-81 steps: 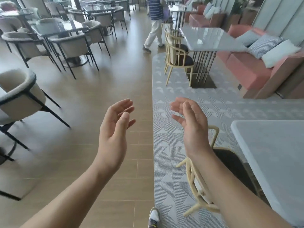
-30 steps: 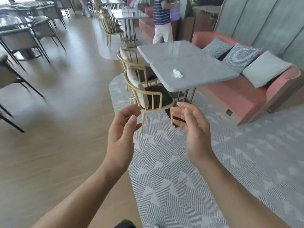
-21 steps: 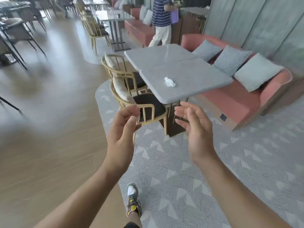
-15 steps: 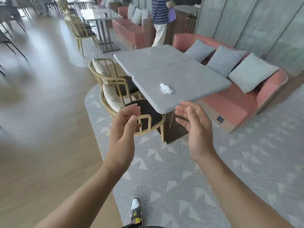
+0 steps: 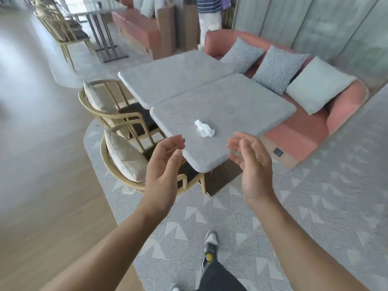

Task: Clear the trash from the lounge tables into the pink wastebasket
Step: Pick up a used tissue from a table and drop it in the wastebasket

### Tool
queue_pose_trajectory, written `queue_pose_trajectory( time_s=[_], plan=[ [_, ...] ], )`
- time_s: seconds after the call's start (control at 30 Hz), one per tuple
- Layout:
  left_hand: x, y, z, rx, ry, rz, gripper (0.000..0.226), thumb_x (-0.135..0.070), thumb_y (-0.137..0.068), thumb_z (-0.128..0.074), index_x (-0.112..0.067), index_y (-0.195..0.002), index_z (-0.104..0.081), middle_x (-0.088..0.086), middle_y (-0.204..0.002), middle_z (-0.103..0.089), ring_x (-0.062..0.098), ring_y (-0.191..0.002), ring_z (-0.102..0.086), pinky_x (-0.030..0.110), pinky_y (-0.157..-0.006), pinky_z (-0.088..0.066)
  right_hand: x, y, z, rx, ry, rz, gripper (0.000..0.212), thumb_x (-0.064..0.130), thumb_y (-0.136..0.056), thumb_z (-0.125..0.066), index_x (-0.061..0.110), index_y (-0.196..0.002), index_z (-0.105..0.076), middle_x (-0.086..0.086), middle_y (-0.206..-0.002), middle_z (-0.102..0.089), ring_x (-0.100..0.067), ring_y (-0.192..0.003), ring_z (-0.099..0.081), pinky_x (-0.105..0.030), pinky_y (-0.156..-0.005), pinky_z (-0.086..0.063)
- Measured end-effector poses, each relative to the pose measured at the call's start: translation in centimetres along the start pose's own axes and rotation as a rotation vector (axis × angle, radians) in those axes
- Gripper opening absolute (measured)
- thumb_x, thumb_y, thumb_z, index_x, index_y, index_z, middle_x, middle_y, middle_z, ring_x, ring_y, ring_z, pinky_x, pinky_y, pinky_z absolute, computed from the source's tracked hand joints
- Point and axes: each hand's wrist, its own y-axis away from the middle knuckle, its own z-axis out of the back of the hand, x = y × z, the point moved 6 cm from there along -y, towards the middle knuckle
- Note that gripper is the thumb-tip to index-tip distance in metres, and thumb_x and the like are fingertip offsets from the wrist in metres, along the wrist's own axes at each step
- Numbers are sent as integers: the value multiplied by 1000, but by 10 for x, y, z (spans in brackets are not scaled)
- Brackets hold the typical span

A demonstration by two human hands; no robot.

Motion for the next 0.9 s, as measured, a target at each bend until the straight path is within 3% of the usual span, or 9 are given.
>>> queue_pose_trajectory(
  time_s=[0.2, 0.3, 0.4, 0.5, 0.6, 0.7, 0.9],
  plan=[
    [55, -102, -31, 1, -31, 43, 34, -31, -100, -52, -25, -131, -63, -15, -129, -69, 9, -127, -63, 32, -103, -56, -65, -111, -8, 2, 23, -80, 35, 58, -90, -60, 34, -114, -72, 8, -114, -76, -14, -115, -70, -36, -97, -58],
    [86, -154, -45, -40, -55, 70, 38, -42, -95, -56, -28, -129, -63, -17, -128, -69, 9, -126, -64, 32, -102, -57, -116, -174, -16, 73, 82, -151, 21, 53, -96, -63, 44, -113, -71, 16, -120, -73, -6, -119, -66, -39, -103, -55],
    [116, -201, -58, -78, -76, 117, 41, -45, -92, -56, -29, -128, -64, -14, -129, -70, 11, -127, -64, 39, -105, -57, -166, -234, -28, 153, 176, -233, 18, 51, -92, -64, 52, -111, -65, 20, -116, -71, 8, -109, -64, -23, -93, -49],
    [141, -234, -65, -109, -103, 159, 35, -43, -94, -58, -34, -126, -66, -13, -130, -70, 12, -128, -64, 47, -106, -55, -216, -281, -42, 229, 353, -274, 29, 44, -88, -67, 51, -116, -60, 12, -122, -62, -6, -113, -63, -20, -90, -45],
    [160, -257, -67, -143, -120, 213, 31, -43, -94, -59, -39, -124, -67, -13, -130, -70, 12, -127, -64, 49, -107, -55, -268, -318, -58, 368, 599, -305, 51, 21, -91, -73, 26, -140, -59, -5, -133, -52, -25, -123, -58, -30, -103, -45],
    [171, -272, -65, -167, -146, 265, 32, -44, -93, -59, -40, -125, -67, -12, -132, -69, 13, -129, -63, 51, -108, -53, -310, -345, -77, 534, 831, -275, 65, 8, -91, -72, 13, -152, -49, -19, -146, -45, -38, -134, -48, -41, -114, -38],
    [187, -284, -50, -202, -194, 353, 43, -45, -92, -57, -29, -131, -64, -8, -135, -68, 16, -133, -60, 48, -111, -51, -372, -363, -111, 811, 1137, -218, 78, 2, -93, -59, 25, -162, -31, -11, -152, -31, -43, -128, -43, -48, -103, -48]
  ],
)
